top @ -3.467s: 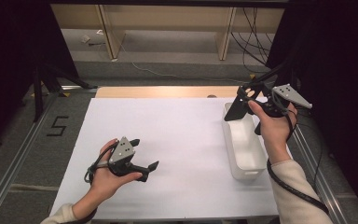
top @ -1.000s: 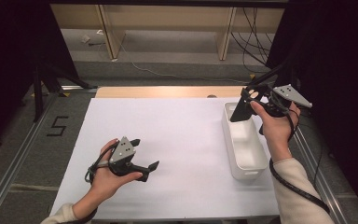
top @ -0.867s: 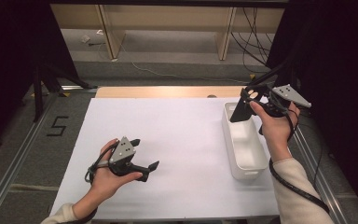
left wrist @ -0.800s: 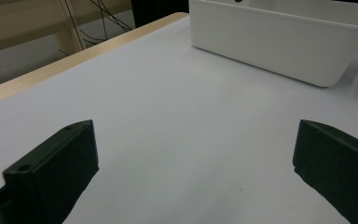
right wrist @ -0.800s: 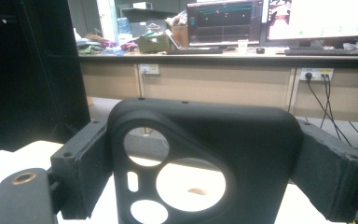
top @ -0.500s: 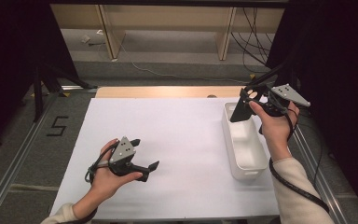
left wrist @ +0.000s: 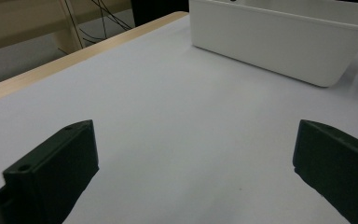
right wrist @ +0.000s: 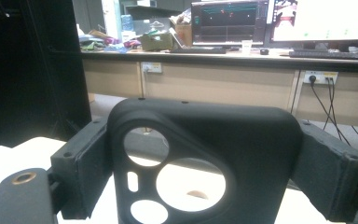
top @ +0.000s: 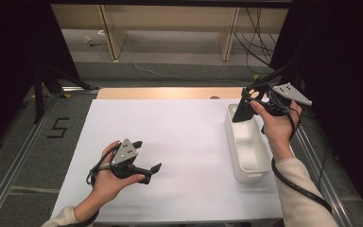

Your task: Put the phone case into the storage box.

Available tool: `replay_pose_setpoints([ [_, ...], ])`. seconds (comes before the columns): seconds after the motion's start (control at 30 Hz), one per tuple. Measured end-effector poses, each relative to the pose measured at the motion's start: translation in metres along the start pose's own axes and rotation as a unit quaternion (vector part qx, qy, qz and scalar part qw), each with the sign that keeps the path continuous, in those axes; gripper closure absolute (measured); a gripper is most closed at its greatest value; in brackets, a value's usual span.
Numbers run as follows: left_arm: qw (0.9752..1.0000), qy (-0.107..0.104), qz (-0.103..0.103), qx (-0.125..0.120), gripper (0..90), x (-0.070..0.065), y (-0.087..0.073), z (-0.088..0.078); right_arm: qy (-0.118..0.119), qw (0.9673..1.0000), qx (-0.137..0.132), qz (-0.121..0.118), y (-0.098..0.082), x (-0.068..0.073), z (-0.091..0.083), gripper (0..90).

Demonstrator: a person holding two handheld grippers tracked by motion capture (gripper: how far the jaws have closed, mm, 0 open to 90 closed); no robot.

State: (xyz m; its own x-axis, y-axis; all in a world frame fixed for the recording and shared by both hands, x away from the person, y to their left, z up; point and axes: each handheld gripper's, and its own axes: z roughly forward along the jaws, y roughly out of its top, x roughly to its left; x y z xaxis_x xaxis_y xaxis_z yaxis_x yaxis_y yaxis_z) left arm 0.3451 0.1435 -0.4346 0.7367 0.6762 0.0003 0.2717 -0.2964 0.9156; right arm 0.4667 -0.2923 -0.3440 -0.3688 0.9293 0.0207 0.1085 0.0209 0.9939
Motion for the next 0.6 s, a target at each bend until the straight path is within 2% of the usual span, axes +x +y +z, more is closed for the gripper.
replay_pose_setpoints([
  [0.6, 1.0000, -0.002, -0.002, 0.000, 0.0, -0.0008, -0.0001, 0.0005, -0.009, 1.0000, 0.003, 0.001, -0.0014, -0.0060, 0.0043, 15.0],
])
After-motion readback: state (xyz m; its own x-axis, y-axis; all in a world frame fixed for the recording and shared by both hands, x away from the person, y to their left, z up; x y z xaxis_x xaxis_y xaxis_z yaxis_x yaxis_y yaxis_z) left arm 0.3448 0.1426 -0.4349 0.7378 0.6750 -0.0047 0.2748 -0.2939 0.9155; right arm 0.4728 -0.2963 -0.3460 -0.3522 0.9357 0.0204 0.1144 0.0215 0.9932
